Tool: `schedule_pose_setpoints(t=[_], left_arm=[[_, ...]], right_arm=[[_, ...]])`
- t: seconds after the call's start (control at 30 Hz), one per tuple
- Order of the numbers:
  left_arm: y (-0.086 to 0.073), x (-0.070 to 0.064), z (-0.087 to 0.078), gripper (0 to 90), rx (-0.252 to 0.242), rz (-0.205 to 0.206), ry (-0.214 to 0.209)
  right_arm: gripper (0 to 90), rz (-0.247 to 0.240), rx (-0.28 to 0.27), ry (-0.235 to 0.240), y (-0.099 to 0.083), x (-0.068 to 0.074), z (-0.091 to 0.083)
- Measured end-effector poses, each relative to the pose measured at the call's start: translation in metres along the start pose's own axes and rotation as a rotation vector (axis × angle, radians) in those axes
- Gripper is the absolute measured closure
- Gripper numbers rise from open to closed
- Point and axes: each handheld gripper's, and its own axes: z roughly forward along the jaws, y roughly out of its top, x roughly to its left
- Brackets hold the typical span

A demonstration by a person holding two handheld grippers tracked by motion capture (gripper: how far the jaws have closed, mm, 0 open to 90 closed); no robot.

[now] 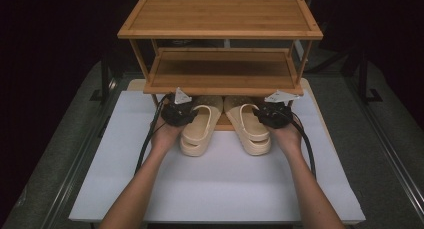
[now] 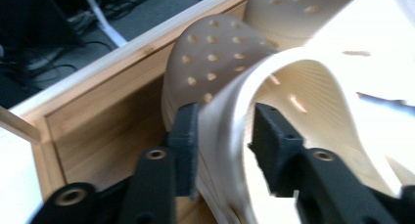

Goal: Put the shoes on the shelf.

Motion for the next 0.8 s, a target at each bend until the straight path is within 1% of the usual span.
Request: schedule_pose_setpoints(t=[0.03, 0.07, 0.1, 0.13, 0.17, 0.23, 0.27, 0.33, 0.4, 0.47, 0.53, 0.57, 0.63, 0.7, 0.73, 0.8], left_arm=[[0.000, 0.002, -0.004, 57.1, -0.002, -0.010, -0.016], [-0.001, 0.004, -0.009, 54.4, -0.003, -0.017, -0.040], [-0.002, 0.005, -0.013, 50.7, -0.001, -0.021, -0.052], [-0.003, 0.007, -0.017, 47.7, 0.000, -0.028, -0.071], [-0.004, 0.008, -0.021, 44.5, -0.006, -0.046, -0.092], [-0.007, 0.010, -0.028, 38.2, 0.000, -0.053, -0.131], [-0.008, 0.010, -0.032, 34.8, 0.009, -0.053, -0.148], [-0.012, 0.010, -0.040, 29.5, 0.019, -0.040, -0.159], [-0.016, 0.010, -0.049, 25.2, 0.018, -0.032, -0.170], [-0.021, 0.009, -0.056, 20.8, 0.028, -0.028, -0.180], [-0.026, 0.008, -0.062, 16.1, 0.042, -0.019, -0.192], [-0.030, 0.007, -0.066, 14.2, 0.036, -0.012, -0.197], [-0.038, 0.005, -0.072, 12.4, 0.031, -0.010, -0.208], [-0.047, 0.002, -0.077, 8.8, 0.028, -0.007, -0.209], [-0.052, 0.001, -0.078, 8.0, 0.025, -0.003, -0.213], [-0.062, -0.003, -0.079, 1.7, 0.039, 0.006, -0.211]], right_arm=[[56.8, 0.007, -0.002, 0.014, 0.000, 0.000, -0.003], [53.7, 0.027, -0.001, 0.033, 0.001, -0.001, -0.006], [50.4, 0.040, -0.002, 0.056, 0.001, -0.002, -0.011], [48.0, 0.047, -0.001, 0.066, 0.001, -0.003, -0.014], [46.1, 0.054, -0.002, 0.082, 0.002, -0.004, -0.018], [42.0, 0.058, 0.002, 0.101, 0.002, -0.004, -0.027], [38.5, 0.054, 0.005, 0.107, 0.001, -0.005, -0.030], [33.4, 0.058, 0.010, 0.114, 0.000, -0.004, -0.039], [27.9, 0.070, 0.014, 0.126, -0.003, -0.004, -0.047], [26.2, 0.077, 0.003, 0.135, -0.008, -0.003, -0.055], [21.4, 0.079, 0.013, 0.145, -0.012, -0.003, -0.062], [20.5, 0.076, 0.014, 0.147, -0.015, -0.002, -0.065], [18.1, 0.071, 0.009, 0.155, -0.021, -0.001, -0.072], [14.4, 0.070, 0.031, 0.161, -0.026, 0.000, -0.077], [14.3, 0.068, 0.030, 0.166, -0.030, 0.001, -0.080], [12.2, 0.064, 0.044, 0.179, -0.038, 0.002, -0.083]])
